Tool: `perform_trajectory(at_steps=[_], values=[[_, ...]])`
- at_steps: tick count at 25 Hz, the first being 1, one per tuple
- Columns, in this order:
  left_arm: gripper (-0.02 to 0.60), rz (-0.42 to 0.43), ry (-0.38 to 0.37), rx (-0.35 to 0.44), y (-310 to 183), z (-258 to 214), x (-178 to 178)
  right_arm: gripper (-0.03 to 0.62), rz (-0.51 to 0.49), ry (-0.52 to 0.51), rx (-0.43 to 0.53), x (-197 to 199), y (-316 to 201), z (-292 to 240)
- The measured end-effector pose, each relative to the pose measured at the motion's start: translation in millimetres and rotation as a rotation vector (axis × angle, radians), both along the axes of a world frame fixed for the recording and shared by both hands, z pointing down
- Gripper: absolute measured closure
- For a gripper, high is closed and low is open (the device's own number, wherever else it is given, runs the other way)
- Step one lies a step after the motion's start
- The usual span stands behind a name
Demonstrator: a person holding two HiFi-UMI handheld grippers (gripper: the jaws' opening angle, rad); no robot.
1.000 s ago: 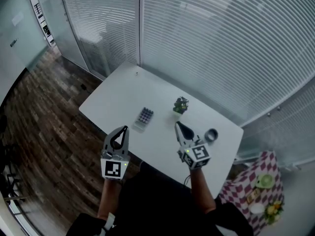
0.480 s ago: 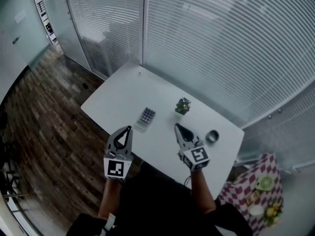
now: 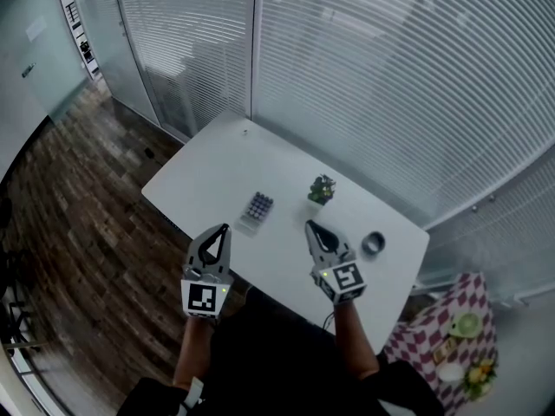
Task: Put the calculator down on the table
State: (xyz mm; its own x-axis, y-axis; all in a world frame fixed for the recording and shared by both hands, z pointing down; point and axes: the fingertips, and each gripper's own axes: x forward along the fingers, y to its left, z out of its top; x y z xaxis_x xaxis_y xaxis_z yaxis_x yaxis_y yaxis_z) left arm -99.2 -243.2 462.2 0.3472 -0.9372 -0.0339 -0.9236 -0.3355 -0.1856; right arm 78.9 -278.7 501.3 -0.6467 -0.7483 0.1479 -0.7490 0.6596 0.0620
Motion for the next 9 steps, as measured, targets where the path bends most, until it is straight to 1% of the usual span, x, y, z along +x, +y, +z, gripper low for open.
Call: perform_trajectory(at_steps=[2,5,9], values=[[0.575,-0.009,0.0,0.001,-0.5,-1.1,-1.9,0.589,-0.002,-0.001,-0.006,1.2,-0.5,1.5],[0.574,0.007,0.033,-0.023,-1.0,3.1,-1.7,0.589,0.001,-0.006,-0.013,2.2,-0.9,2.7],[0.574,-0.011,0.049,-0.046,0.1,8.5,-6.4,0.589,-0.011,0.005,-0.024,-0.8,0.9,4.6]])
